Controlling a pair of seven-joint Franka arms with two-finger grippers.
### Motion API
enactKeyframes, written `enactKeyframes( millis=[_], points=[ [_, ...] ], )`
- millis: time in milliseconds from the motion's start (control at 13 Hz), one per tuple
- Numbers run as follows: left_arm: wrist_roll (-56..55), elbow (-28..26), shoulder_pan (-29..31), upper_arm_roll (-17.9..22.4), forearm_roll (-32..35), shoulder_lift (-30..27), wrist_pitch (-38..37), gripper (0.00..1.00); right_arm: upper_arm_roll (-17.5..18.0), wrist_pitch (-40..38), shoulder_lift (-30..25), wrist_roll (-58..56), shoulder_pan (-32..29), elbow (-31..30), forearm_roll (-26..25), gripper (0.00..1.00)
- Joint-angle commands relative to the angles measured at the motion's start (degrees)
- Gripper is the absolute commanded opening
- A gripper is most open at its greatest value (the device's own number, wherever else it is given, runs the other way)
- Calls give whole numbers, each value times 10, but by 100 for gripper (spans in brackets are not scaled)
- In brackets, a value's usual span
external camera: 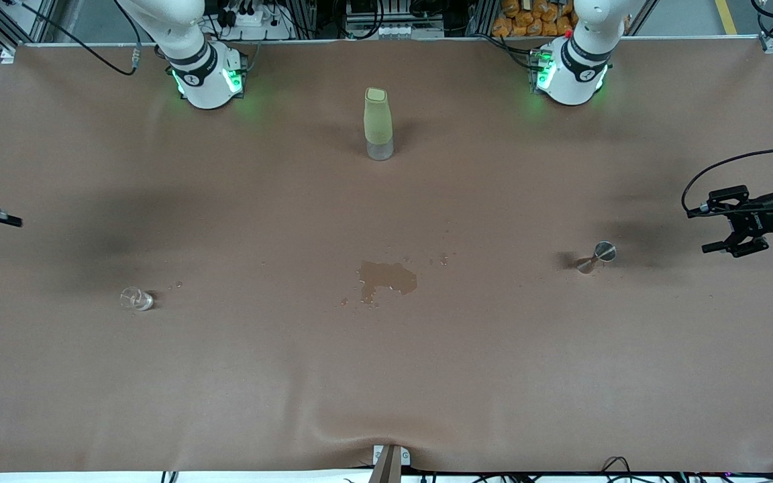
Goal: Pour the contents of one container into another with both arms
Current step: 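Lower the right gripper to the beaker while the left gripper reaches the jigger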
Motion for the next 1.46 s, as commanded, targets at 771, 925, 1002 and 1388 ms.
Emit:
enactKeyframes(
  millis=[771,925,1002,1388],
  points=[
    [485,53,22,-11,-68,184,-86,82,13,12,157,-423,0,19,160,100],
    [590,57,13,-12,-73,191,-86,72,13,12,183,-509,-7,20,214,100],
    [601,57,11,-12,-78,203,-86,72,13,11,196,-539,-13,23,240,100],
    [643,58,4,-19,-118,250,-86,73,13,7,259,-566,-39,46,315,100]
  ],
)
